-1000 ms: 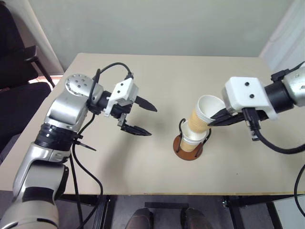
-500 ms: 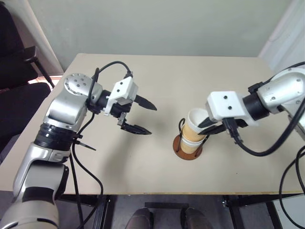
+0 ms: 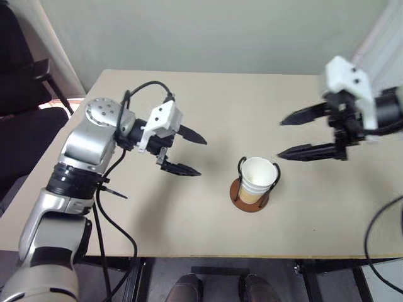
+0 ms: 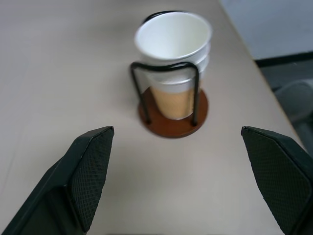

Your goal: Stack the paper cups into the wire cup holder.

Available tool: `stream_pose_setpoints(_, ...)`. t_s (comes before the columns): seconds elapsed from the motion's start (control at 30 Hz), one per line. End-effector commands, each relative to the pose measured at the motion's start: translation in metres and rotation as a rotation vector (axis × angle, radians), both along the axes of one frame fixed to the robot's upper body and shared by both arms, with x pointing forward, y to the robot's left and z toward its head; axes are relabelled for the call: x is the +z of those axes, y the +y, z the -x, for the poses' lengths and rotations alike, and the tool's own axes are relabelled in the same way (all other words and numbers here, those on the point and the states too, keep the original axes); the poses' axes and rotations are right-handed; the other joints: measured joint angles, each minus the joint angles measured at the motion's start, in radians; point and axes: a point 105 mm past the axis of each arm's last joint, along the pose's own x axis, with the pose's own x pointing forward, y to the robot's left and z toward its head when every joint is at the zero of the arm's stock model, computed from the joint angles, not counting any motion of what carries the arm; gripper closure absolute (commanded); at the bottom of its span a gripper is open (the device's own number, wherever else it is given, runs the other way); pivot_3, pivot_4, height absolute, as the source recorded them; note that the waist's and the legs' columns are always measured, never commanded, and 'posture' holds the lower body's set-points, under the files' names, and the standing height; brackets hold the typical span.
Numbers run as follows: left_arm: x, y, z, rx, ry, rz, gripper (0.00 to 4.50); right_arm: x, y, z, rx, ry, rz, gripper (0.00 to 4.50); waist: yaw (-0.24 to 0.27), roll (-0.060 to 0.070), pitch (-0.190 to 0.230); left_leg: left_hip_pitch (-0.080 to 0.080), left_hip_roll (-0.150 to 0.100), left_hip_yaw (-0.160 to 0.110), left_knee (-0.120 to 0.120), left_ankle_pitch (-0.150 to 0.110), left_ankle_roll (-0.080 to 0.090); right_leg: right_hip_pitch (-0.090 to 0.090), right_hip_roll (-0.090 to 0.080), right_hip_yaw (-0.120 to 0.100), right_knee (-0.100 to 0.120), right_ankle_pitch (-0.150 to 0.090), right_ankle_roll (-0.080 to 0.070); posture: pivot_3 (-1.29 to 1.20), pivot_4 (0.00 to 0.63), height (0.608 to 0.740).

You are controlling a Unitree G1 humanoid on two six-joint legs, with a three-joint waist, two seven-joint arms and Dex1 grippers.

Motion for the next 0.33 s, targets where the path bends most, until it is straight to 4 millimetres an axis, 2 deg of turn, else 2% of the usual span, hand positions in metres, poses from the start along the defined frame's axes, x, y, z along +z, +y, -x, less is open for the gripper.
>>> stream_pose_setpoints(0.03, 0.011, 0.019, -0.002, 0.128, -0.013, 0.071, 0.00, 0.012, -0.028, 0.009, -0.131, -0.084, -0.071, 0.44, -0.001, 0.000, 0.000, 0.000, 0.000, 0.001, -0.002, 0.000, 0.000, -0.001, 0.000, 0.000, 0.000, 0.000, 0.000, 0.00, 0.150, 0.740)
stream_pose_setpoints(0.1, 0.009, 0.028, -0.003, 0.184, 0.006, 0.092, 0.00, 0.008, -0.031, 0.013, -0.142, -0.091, -0.092, 0.44, -0.003, 0.000, 0.000, 0.001, 0.000, 0.001, -0.003, 0.001, -0.002, -0.001, 0.000, 0.001, 0.001, 0.000, 0.000, 0.00, 0.150, 0.740)
stream_pose_setpoints(0.2, 0.005, 0.036, -0.003, 0.242, 0.020, 0.108, 0.00, 0.001, -0.026, 0.014, -0.122, -0.111, -0.114, 0.44, -0.007, 0.000, 0.000, 0.003, 0.001, 0.002, -0.005, 0.003, -0.005, -0.003, 0.001, 0.001, 0.004, 0.000, 0.000, 0.00, 0.150, 0.740)
stream_pose_setpoints(0.33, 0.006, 0.042, -0.002, 0.302, 0.021, 0.125, 0.00, 0.002, -0.018, 0.012, -0.079, -0.172, -0.165, 0.44, -0.008, 0.000, 0.000, 0.004, 0.001, 0.001, -0.005, 0.005, -0.006, -0.002, 0.002, 0.001, 0.005, 0.001, -0.002, 0.00, 0.150, 0.740)
